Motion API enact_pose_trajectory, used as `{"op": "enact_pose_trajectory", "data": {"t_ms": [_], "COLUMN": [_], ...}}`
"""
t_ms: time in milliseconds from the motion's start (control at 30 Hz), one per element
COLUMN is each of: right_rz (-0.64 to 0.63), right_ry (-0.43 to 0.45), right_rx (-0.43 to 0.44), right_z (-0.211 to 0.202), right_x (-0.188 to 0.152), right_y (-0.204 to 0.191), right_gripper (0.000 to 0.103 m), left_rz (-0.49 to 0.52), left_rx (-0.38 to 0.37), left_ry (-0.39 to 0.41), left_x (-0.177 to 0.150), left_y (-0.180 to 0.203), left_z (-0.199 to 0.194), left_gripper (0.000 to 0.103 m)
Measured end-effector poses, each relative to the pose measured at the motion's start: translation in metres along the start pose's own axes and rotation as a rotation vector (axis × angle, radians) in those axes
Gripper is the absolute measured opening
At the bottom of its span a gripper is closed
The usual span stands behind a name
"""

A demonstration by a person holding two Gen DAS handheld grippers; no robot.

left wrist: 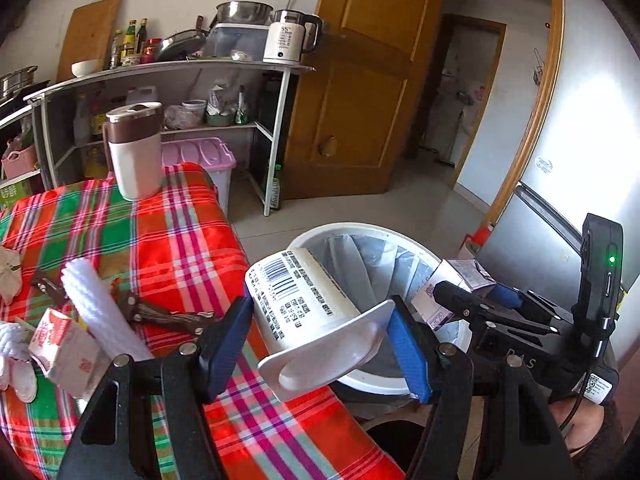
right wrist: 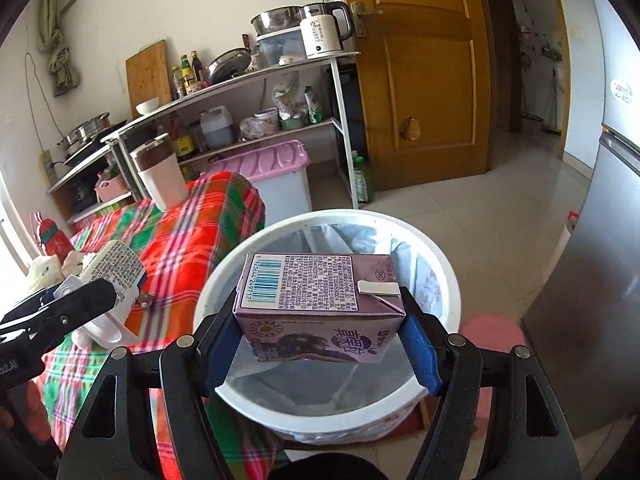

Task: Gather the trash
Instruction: 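Carry the carton in the right gripper over the bin while the left carries the yogurt cup there, then open the right gripper to drop the carton while the left gripper drops the yogurt cup, then grasp the white foam net sleeve with the right gripper while the left moves to a clear cup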

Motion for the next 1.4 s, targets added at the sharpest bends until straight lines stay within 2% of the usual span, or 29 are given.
{"op": "enact_pose_trajectory", "data": {"t_ms": [233,367,500,667,867,1033,1100,1167,1400], "right_rz": [-0.026,-0.025,-0.030,-0.018,0.010,0.012,0.016,0.015,-0.037], "right_ry": [-0.086,-0.114,-0.112,-0.116,-0.099,-0.046,-0.029,-0.016,-0.020], "right_rx": [-0.048,-0.062,-0.099,-0.103,-0.077,-0.018,0.018,0.049,0.138], "right_z": [0.034,0.045,0.048,0.048,0.035,0.016,0.009,0.004,0.000], "right_x": [0.002,0.002,-0.001,-0.002,-0.002,-0.003,-0.004,-0.006,-0.014], "right_y": [0.019,0.028,0.032,0.034,0.029,0.013,0.004,-0.006,-0.055], "right_gripper": [0.073,0.073,0.074,0.075,0.075,0.075,0.075,0.075,0.075], "left_rz": [0.035,0.046,0.035,0.012,-0.010,-0.003,-0.022,-0.035,-0.108], "left_rx": [-0.063,-0.070,-0.057,-0.067,-0.041,0.032,0.038,0.076,0.204], "left_ry": [-0.071,-0.094,-0.099,-0.104,-0.062,-0.014,0.001,0.011,0.045], "left_x": [0.007,0.007,0.006,0.005,0.000,-0.008,-0.013,-0.017,-0.039], "left_y": [0.026,0.033,0.029,0.024,0.012,-0.001,-0.010,-0.020,-0.068], "left_z": [0.038,0.049,0.050,0.049,0.022,-0.011,-0.024,-0.036,-0.078], "left_gripper": [0.070,0.071,0.077,0.077,0.078,0.078,0.078,0.078,0.083]}}
Point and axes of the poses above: each gripper's, at about its wrist camera, not at the fingertips, and z roughly the way its jaws point, y to its right, x to its top, the point moved 2 cm from there along z, roughly the way its jaws point, and after that the axes turned 7 degrees about z, right-handed, at the moved point
